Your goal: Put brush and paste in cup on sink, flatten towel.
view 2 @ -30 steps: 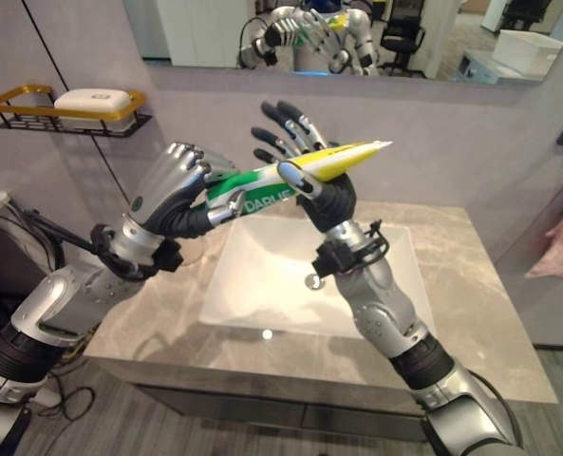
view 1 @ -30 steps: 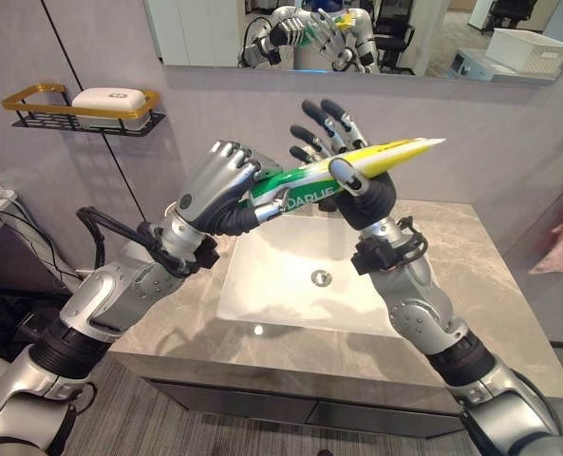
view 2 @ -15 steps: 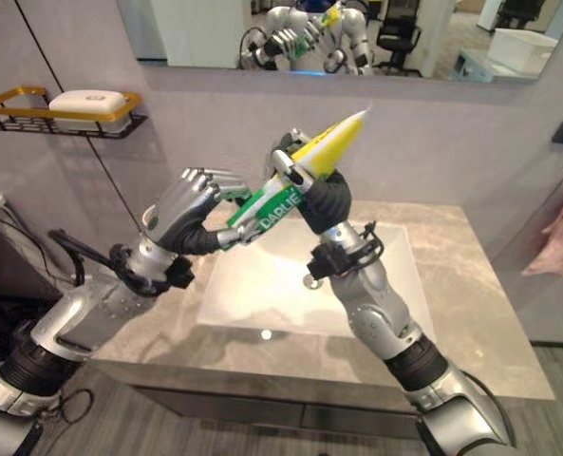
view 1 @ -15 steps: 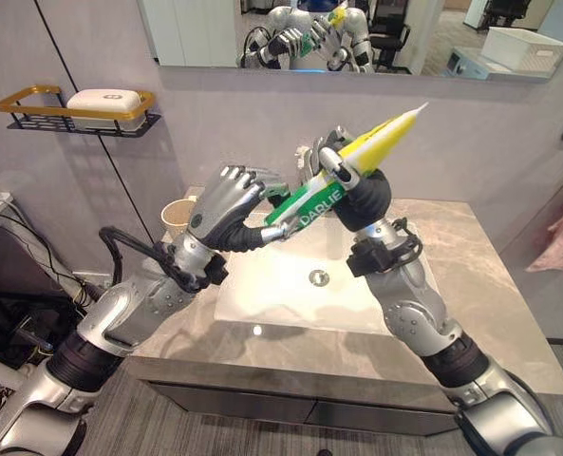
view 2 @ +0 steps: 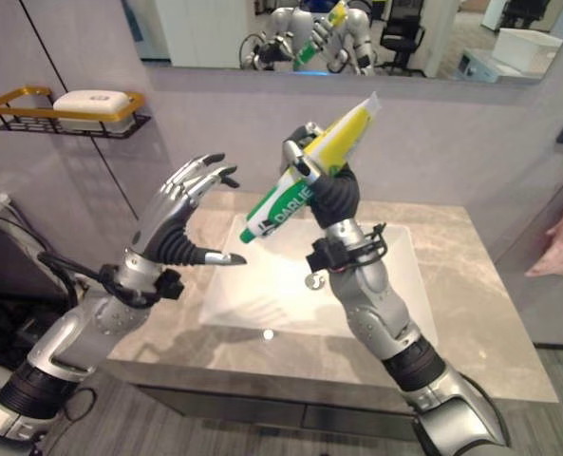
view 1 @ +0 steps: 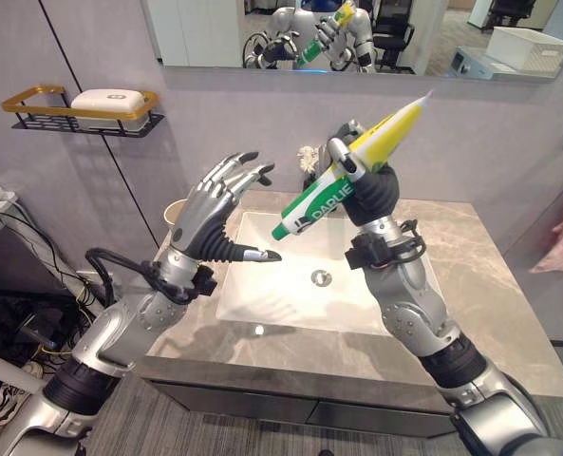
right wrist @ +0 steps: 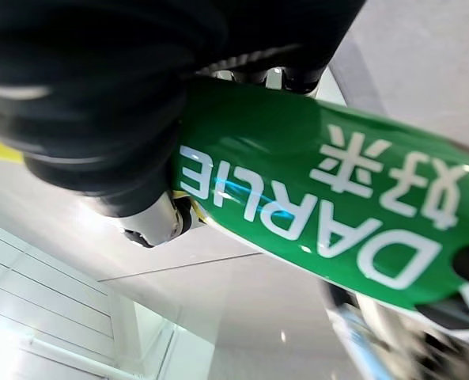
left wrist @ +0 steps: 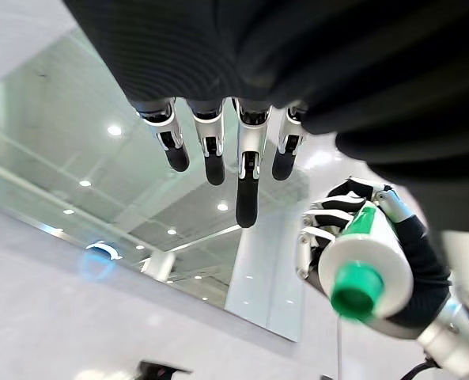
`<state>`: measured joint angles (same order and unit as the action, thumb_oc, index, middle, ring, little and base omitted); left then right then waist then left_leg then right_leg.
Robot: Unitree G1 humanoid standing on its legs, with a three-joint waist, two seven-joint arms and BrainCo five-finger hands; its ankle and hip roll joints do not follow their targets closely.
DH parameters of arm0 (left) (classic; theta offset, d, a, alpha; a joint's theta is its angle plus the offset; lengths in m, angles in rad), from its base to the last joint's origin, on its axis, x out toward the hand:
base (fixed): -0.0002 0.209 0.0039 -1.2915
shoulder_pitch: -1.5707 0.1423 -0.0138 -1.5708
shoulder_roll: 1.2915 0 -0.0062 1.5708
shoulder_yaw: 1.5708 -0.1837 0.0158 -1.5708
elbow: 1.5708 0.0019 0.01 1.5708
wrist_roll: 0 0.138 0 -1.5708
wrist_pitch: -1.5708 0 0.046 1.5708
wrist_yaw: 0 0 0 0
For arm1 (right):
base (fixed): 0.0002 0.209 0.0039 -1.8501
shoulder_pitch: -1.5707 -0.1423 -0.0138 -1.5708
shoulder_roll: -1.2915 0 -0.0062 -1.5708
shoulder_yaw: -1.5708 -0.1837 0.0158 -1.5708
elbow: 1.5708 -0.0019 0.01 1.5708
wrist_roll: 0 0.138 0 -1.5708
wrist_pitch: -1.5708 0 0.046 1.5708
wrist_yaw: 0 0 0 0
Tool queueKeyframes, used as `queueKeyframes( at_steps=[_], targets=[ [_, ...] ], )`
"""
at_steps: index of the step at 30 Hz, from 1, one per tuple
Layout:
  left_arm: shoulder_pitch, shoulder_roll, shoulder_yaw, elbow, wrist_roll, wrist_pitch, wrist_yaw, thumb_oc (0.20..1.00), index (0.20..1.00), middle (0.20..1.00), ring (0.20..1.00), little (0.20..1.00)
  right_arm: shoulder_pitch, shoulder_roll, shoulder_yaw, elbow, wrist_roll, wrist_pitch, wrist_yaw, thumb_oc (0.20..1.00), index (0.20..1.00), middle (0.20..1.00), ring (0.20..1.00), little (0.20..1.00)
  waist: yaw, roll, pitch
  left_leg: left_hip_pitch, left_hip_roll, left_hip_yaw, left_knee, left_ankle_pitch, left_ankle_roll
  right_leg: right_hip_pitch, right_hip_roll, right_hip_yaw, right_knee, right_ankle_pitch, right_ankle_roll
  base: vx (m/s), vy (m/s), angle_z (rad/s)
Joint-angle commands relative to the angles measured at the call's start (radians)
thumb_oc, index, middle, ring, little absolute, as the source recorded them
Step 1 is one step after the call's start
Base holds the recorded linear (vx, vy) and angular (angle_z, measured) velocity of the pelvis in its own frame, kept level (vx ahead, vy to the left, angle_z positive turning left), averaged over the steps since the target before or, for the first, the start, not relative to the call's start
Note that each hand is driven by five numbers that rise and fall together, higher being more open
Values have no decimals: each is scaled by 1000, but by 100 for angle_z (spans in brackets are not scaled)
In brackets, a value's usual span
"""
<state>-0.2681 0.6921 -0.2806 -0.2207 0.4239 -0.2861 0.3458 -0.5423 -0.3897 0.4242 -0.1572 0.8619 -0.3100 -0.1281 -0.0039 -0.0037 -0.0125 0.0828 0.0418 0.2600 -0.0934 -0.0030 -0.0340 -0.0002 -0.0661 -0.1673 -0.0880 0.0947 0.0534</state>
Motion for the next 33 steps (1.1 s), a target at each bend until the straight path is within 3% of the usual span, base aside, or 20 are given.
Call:
queueKeyframes(
  at_steps=[1, 6, 8, 11, 12, 13, 15, 19, 20, 23, 26, 28, 32, 33],
  targets=[
    [26, 45, 52, -55, -58, -20, 36, 1000, 1000, 1000, 1000, 1000, -171, 17, -97, -33, -61, -103, -45, 200, 200, 200, 200, 200, 28, -31, -42, -41, 22, -2, 6, 56, -40, 52, -45, -13, 34, -48, 61, 0, 0, 0],
    [164, 126, 165, -148, -57, -49, 33, 1000, 1000, 1000, 1000, 1000, -273, -39, -111, -2, -117, -107, -96, 200, 200, 200, 200, 200, 60, -36, -36, -50, 16, -15, 6, 58, -39, 53, -46, -21, 29, -48, 63, 10, -6, 5],
    [214, 183, 255, -156, 10, -44, 96, 1000, 1000, 1000, 1000, 1000, -314, -84, -104, -3, -143, -111, -108, 200, 200, 200, 200, 200, 81, -40, -32, -51, 14, -23, 6, 54, -40, 58, -46, -24, 28, -55, 64, 13, -7, 6],
    [298, 184, 372, -173, -2, -49, 149, 1000, 1000, 1000, 1000, 1000, -337, -110, -112, -1, -162, -114, -127, 200, 200, 200, 200, 200, 116, -42, -30, -62, 9, -40, 6, 63, -38, 58, -48, -39, 23, -52, 62, 8, -6, 20],
    [377, 175, 474, -167, -9, -44, 193, 1000, 1000, 1000, 1000, 1000, -341, -118, -125, 1, -173, -120, -138, 200, 200, 200, 200, 200, 142, -45, -28, -59, 4, -53, 6, 56, -39, 71, -51, -51, 18, -59, 64, 23, -10, 25],
    [386, 175, 482, -172, -9, -45, 193, 1000, 1000, 1000, 1000, 1000, -342, -115, -122, 1, -173, -120, -138, 200, 200, 200, 200, 200, 138, -45, -28, -62, 4, -53, 6, 62, -38, 69, -51, -52, 17, -54, 63, 14, -6, 23],
    [463, 129, 567, -138, -49, -42, 230, 1000, 1000, 1000, 1000, 1000, -337, -127, -135, 7, -184, -116, -143, 200, 200, 200, 200, 200, 173, -52, -25, -72, -3, -71, 6, 66, -38, 76, -52, -72, 11, -54, 61, -6, -2, 27],
    [504, 99, 592, -106, -89, -42, 236, 1000, 1000, 1000, 1000, 1000, -333, -143, -136, 13, -195, -110, -146, 200, 200, 200, 200, 200, 188, -57, -21, -79, -8, -87, 6, 69, -37, 82, -55, -90, 8, -56, 60, 5, -4, 35],
    [546, 84, 588, -64, -129, -42, 207, 1000, 1000, 1000, 1000, 1000, -333, -166, -134, 21, -212, -100, -141, 200, 200, 200, 200, 200, 213, -63, -11, -88, -12, -103, 6, 74, -37, 85, -58, -107, 7, -59, 60, -3, -14, 7],
    [579, 15, 579, -44, -290, -66, 157, 1000, 1000, 1000, 1000, 1000, -311, -187, -145, 6, -212, -94, -131, 200, 200, 200, 200, 200, 229, -72, 1, -102, -19, -123, 6, 78, -33, 86, -60, -124, 6, -60, 61, -2, -12, 40],
    [600, -104, 511, 47, -564, -82, 29, 1000, 1000, 1000, 1000, 1000, -267, -217, -158, -28, -215, -78, -111, 200, 200, 200, 200, 200, 244, -81, 14, -113, -26, -142, 6, 81, -27, 88, -64, -143, 5, -62, 62, 8, -8, 22],
    [644, -171, 432, 153, -747, -42, -92, 1000, 1000, 1000, 1000, 1000, -254, -240, -164, -46, -210, -67, -85, 200, 200, 200, 200, 200, 251, -87, 25, -118, -31, -151, 6, 80, -20, 88, -64, -151, 7, -67, 62, 5, -13, 31],
    [770, -143, 395, 217, -809, 23, -259, 1000, 1000, 1000, 1000, 1000, -275, -271, -167, -37, -223, -56, -61, 200, 200, 200, 200, 200, 276, -92, 40, -135, -38, -159, 6, 85, -5, 79, -66, -159, 5, -63, 66, 9, 11, 10],
    [788, -153, 374, 242, -883, 45, -294, 1000, 1000, 1000, 1000, 1000, -303, -269, -158, -20, -240, -50, -73, 200, 200, 200, 200, 200, 287, -96, 52, -137, -40, -157, 6, 80, -1, 76, -68, -156, 7, -63, 70, 0, 0, 0]
  ],
)
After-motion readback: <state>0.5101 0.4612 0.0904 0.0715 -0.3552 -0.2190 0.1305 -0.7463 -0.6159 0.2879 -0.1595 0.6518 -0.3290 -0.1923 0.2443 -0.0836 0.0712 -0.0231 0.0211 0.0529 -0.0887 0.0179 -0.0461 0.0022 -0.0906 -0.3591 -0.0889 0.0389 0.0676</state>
